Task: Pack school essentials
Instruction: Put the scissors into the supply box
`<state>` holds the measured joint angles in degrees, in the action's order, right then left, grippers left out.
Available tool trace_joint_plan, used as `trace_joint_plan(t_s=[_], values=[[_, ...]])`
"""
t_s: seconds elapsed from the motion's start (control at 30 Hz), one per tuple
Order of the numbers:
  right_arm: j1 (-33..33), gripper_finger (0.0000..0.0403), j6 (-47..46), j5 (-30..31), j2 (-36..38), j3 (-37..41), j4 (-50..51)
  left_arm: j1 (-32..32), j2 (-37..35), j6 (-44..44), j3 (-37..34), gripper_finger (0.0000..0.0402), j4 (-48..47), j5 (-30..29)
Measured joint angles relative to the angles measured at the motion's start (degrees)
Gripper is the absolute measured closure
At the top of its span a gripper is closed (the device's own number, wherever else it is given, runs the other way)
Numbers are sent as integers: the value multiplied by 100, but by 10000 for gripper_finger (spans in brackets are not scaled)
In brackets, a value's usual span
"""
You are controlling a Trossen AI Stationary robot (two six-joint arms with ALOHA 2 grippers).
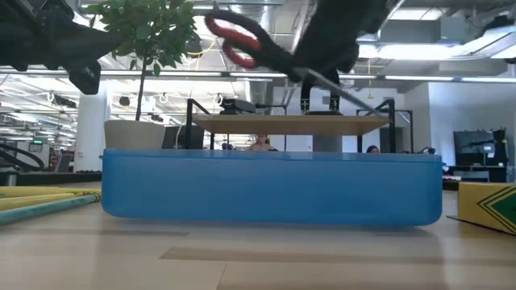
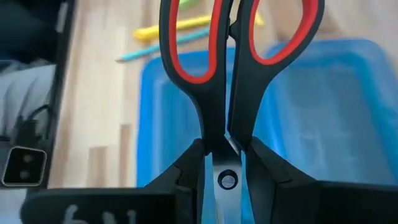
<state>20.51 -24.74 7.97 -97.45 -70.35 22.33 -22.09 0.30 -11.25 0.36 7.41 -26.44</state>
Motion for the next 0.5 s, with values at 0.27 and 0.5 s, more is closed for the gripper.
trace_joint_plan(t_s=[0.27, 0.5], values=[[87, 308, 565, -69, -1208, -1371, 1395, 2, 46, -4, 1, 401, -17, -22], [111, 307, 791, -136, -1848, -2108, 1562, 0, 47, -38, 1, 401, -16, -17]])
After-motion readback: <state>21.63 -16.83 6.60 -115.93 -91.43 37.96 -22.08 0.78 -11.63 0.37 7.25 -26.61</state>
